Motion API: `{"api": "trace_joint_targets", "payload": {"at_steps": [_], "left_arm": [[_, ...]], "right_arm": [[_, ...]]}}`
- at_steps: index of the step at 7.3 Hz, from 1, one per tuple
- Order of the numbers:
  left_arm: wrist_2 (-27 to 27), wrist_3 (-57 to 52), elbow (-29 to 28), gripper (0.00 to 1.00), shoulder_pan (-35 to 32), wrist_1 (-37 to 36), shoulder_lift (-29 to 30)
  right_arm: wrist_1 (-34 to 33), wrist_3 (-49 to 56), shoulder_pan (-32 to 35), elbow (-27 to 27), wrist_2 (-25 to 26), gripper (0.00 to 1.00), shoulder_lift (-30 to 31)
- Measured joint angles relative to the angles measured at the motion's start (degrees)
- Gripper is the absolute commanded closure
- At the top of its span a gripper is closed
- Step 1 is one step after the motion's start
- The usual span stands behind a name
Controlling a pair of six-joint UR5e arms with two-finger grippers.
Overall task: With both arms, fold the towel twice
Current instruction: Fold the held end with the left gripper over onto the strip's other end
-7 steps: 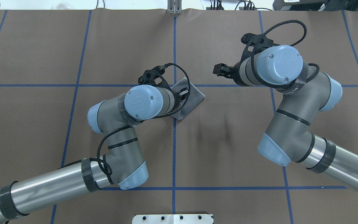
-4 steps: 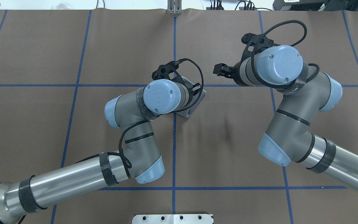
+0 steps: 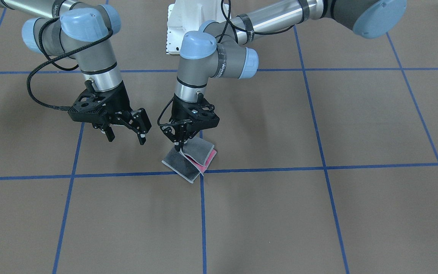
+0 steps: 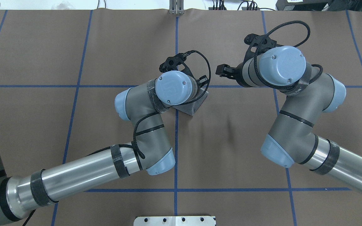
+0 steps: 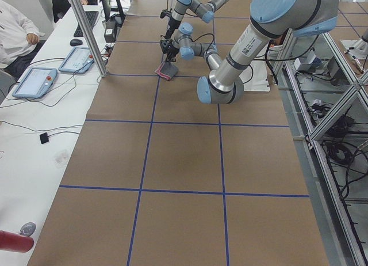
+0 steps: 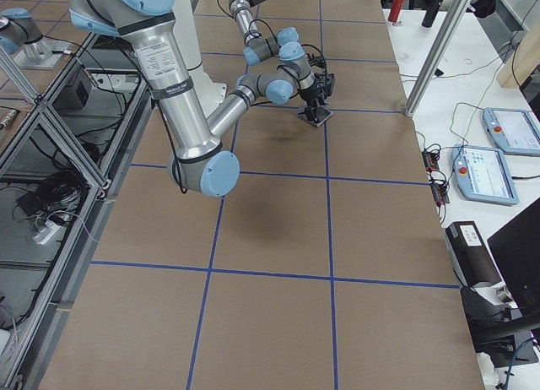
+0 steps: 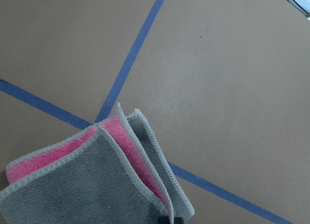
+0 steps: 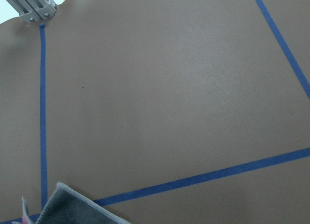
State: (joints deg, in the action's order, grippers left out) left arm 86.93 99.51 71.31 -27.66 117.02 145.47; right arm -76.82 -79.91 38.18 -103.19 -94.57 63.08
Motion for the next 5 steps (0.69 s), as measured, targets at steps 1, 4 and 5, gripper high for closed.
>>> {"api": "trace_joint_targets", "payload": {"at_steps": [1,4,5], "left_arm": [[0.0,0.0,-1.3,1.00,-0.3,-0.1,1.1],[0.0,0.2,-4.7,0.97,-0.4,0.0,3.7],[0.1,0.4,-5.8,0.53,-0.3,0.0,4.5]], "right_arm": [[0.0,0.0,0.0,0.0,0.0,0.00,0.0],[0.0,-0.2,0.0,0.0,0.1,0.00,0.0],[0.0,-0.3,0.0,0.0,0.1,0.00,0.0]]}}
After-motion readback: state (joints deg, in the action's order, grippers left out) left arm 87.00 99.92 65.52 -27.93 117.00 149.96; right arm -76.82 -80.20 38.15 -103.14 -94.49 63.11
